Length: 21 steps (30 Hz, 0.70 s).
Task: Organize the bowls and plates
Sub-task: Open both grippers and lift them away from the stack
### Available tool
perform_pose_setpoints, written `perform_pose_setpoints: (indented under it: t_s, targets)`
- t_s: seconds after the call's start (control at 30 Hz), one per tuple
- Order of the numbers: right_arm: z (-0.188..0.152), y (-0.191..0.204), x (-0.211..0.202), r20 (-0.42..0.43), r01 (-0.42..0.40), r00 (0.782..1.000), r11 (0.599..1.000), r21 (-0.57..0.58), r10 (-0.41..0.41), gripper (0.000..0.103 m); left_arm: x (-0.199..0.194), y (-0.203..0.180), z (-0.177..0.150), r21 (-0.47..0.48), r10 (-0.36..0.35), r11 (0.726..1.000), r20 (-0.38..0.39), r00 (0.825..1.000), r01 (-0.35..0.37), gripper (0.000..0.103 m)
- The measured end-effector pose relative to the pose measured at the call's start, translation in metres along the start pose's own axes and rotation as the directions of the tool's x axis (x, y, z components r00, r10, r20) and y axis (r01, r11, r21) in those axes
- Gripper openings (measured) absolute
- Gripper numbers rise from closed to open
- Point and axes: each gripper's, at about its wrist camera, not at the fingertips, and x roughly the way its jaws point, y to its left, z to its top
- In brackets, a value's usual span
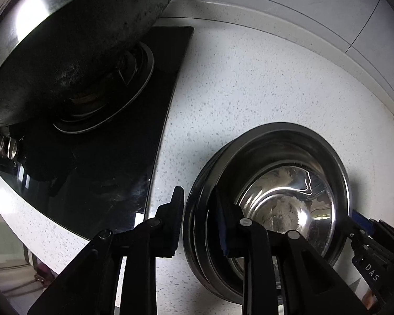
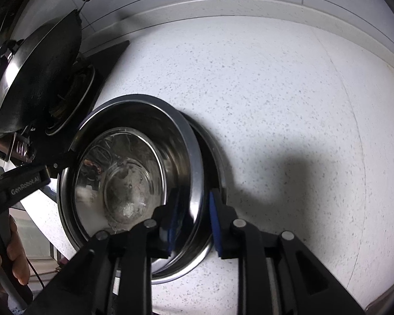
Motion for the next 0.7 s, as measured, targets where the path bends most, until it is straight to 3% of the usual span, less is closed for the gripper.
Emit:
perform_pose_setpoints:
  t_s: [0.23, 0.4, 0.5, 0.6, 0.7]
  targets:
    - [-0.012, -0.011, -0.035, 0.078, 0.023, 0.997, 0.997, 0.067, -0.028, 0.022, -0.024, 0.002, -0.005, 0.071, 0.009, 0.997, 0.055, 0.998, -0.013, 0.022]
    - [-0.029, -0.027, -0.083, 0.22, 0.101, 0.968, 0.991, 0.082, -0.117, 0.022, -0.065, -0.002, -0.013, 0.091, 0.011, 0.995, 0.201, 0.979, -0.03, 0.022]
    - [-0.04, -0.037, -0.119, 0.359, 0.137, 0.919, 0.986, 0.094, -0.162, 0.022, -0.099, -0.007, -0.017, 0.089, -0.017, 0.996, 0.307, 0.952, -0.011, 0.022]
    - [-0.055, -0.046, -0.165, 0.523, 0.158, 0.832, 0.983, 0.094, -0.184, 0.022, -0.145, -0.013, -0.028, 0.085, -0.027, 0.996, 0.455, 0.89, -0.013, 0.022]
    - [-0.076, -0.051, -0.21, 0.651, 0.176, 0.734, 0.98, 0.095, -0.195, 0.022, -0.198, -0.023, -0.054, 0.087, -0.019, 0.995, 0.596, 0.803, -0.041, 0.022]
